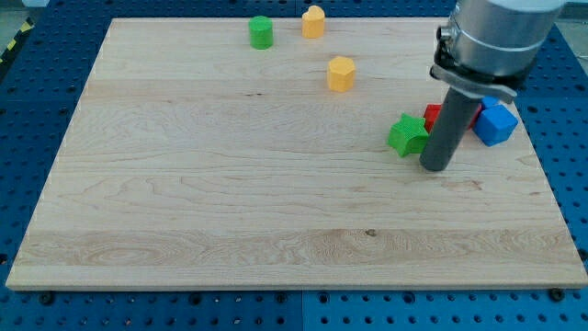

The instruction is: Push the green star into the yellow hexagon

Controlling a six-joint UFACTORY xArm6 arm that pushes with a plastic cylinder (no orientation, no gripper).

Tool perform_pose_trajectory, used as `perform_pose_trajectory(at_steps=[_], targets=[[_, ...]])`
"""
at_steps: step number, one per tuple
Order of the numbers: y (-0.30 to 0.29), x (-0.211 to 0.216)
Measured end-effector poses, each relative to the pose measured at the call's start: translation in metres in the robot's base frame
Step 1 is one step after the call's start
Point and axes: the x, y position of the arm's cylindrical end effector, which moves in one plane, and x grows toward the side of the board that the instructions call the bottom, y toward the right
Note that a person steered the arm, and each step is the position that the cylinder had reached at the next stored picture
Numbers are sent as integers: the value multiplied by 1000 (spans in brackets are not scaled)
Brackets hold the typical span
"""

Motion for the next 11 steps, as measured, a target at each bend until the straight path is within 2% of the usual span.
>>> perform_pose_trajectory(at_steps=[2, 4, 5, 7, 8, 9, 10, 11], targets=[[-116, -36], [-51, 7], [-47, -16], [-92, -68], [-85, -24], [-53, -24], [-45, -90], [-45, -137]])
